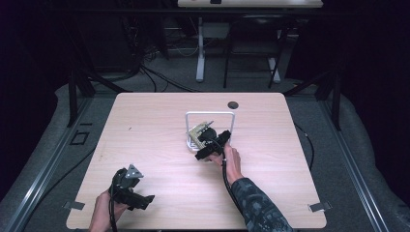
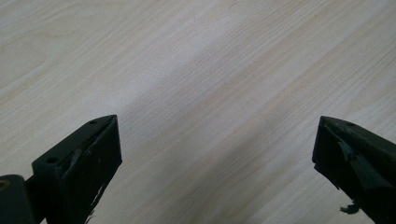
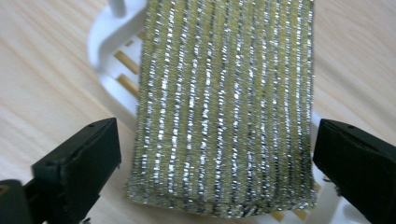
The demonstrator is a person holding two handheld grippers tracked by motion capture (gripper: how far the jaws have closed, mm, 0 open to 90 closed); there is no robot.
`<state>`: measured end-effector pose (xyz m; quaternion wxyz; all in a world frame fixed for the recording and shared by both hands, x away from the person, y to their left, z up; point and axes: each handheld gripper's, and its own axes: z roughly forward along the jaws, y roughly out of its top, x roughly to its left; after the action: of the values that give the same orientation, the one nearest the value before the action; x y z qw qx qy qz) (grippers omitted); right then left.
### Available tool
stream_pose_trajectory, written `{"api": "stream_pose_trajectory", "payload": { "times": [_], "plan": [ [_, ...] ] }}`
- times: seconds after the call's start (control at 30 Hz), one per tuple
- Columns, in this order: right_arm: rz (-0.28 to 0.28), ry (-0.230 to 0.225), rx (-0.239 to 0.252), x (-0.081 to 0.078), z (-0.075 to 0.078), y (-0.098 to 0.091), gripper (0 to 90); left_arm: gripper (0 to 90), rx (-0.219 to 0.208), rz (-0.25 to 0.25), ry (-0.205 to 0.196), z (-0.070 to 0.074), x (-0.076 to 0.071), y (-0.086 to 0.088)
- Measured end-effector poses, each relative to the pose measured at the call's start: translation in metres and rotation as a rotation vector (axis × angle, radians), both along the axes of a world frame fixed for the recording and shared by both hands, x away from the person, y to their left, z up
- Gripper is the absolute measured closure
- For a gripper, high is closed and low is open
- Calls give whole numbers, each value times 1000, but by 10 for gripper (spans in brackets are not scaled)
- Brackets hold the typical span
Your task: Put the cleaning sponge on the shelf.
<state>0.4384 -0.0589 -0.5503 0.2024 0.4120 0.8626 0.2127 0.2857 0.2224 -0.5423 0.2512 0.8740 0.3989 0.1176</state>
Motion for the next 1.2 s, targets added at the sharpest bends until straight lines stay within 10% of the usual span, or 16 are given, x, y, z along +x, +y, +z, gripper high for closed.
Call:
{"api": "stream_pose_trajectory", "payload": {
  "times": [0.6, 1.2],
  "plan": [
    [71, -31, 93, -27, 35, -4, 0, 14, -2, 1, -2, 0, 1, -1],
    [136, -34, 165, -73, 77, -47, 10, 14, 1, -13, -2, 0, 3, -5]
  ]
}}
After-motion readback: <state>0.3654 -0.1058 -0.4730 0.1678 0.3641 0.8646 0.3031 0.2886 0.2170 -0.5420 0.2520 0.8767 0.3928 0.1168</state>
